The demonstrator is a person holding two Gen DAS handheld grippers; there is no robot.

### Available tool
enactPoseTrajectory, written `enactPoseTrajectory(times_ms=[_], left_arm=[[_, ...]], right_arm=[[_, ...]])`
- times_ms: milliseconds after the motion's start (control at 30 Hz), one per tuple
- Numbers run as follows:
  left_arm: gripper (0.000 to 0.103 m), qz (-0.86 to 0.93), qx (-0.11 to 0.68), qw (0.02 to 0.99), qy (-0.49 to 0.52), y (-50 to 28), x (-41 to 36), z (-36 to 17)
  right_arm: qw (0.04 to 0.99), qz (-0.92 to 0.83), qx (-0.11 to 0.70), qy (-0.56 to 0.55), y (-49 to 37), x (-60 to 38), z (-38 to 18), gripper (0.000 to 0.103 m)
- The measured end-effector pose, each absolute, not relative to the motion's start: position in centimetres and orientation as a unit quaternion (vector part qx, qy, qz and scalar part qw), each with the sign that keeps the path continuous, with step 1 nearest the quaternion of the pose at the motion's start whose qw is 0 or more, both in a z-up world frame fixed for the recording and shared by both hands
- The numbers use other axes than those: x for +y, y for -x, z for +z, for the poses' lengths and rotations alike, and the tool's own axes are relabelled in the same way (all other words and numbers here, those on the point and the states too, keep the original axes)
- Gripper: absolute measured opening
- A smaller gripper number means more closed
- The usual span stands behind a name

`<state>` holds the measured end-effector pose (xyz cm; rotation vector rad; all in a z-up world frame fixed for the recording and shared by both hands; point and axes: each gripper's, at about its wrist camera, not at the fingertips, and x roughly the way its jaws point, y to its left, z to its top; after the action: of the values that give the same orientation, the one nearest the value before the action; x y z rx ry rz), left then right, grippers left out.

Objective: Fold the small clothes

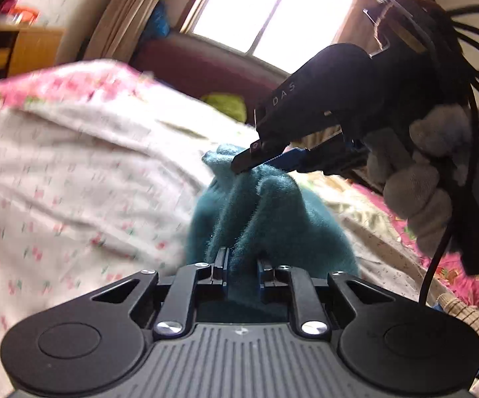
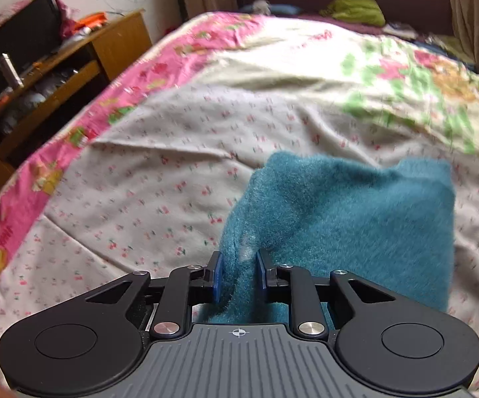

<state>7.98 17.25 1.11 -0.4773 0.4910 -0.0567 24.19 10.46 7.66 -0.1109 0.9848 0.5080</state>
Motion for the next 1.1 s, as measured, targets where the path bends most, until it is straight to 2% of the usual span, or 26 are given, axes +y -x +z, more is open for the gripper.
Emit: enactPoseTrajectory(times_ms=[133, 200, 467, 633, 700, 800, 933, 1100], left_arm=[[0.028, -0.003, 0.289, 0.928, 0.233, -9.0, 17.4, -0.5], [0.029, 0.006, 0.297, 0.926, 0.233, -9.2, 17.6, -0.8], [0.032, 0.013, 0.301, 0.927, 0.224, -9.2, 17.4, -0.5], [0.037, 0.031, 0.306, 0.930, 0.199, -9.2, 16.7, -0.5], [0.040, 0.037, 0.314, 0.929, 0.190, -9.6, 16.7, -0.8], [0.044, 0.043, 0.331, 0.923, 0.194, -10.1, 16.9, -1.4], [0.044, 0.056, 0.324, 0.925, 0.191, -9.1, 16.7, -0.1], [0.043, 0.054, 0.274, 0.950, 0.140, -7.7, 14.9, 4.2]], right_arm=[[0.841, 0.215, 0.495, 0.046, -25.0, 11.9, 3.3, 0.024], [0.843, 0.220, 0.487, 0.060, -24.6, 12.6, 3.3, 0.031], [0.883, 0.226, 0.399, 0.096, -23.9, 9.8, 8.1, 0.030], [0.895, 0.185, 0.394, 0.101, -26.4, 7.3, 6.6, 0.031], [0.870, 0.193, 0.442, 0.107, -27.3, 6.9, 4.0, 0.031], [0.872, 0.202, 0.423, 0.138, -26.6, 7.1, 2.8, 0.031], [0.882, 0.235, 0.406, 0.047, -24.7, 4.3, 6.0, 0.031], [0.906, 0.221, 0.360, 0.024, -22.0, -2.3, 7.9, 0.032]])
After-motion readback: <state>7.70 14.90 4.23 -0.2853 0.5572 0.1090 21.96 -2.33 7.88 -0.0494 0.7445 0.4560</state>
